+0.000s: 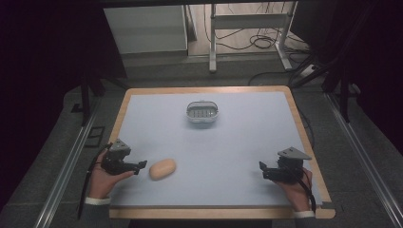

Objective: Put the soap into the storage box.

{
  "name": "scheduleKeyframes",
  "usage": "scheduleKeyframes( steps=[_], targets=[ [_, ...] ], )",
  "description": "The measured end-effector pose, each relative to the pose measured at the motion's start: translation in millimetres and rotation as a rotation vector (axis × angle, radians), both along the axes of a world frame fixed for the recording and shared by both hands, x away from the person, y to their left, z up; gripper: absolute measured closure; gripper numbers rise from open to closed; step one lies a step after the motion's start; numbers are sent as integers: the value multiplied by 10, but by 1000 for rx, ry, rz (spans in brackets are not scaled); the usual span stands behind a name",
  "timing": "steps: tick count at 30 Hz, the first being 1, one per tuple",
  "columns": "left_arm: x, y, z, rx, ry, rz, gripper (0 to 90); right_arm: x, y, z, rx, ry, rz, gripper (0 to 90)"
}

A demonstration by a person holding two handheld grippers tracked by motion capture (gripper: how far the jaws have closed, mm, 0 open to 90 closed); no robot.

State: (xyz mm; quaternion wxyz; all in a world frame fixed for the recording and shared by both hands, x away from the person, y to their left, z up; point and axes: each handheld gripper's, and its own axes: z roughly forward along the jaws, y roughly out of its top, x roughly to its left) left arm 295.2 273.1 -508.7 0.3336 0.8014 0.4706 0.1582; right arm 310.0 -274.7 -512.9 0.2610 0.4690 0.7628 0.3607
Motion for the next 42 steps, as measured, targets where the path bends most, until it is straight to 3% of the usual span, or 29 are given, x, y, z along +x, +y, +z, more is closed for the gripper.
scheduleKeyframes(
  steps=[8, 22, 29, 38, 42],
  targets=[
    [41, 19, -20, 17, 11, 10, 157, -32, -92, -18, 20, -8, -5, 67],
    [0, 19, 52, 17, -7, 21, 162, -52, -146, -8, 23, -5, -6, 77],
    [5, -24, 92, 31, -2, 0, 168, -67, -144, 9, 18, -10, -7, 79],
    [20, -44, 208, 15, 8, -31, 194, -81, -163, 29, 21, -16, -10, 81],
    [30, -75, 283, 36, 14, -56, 199, -80, -168, 34, 36, -17, -12, 82]
  ],
)
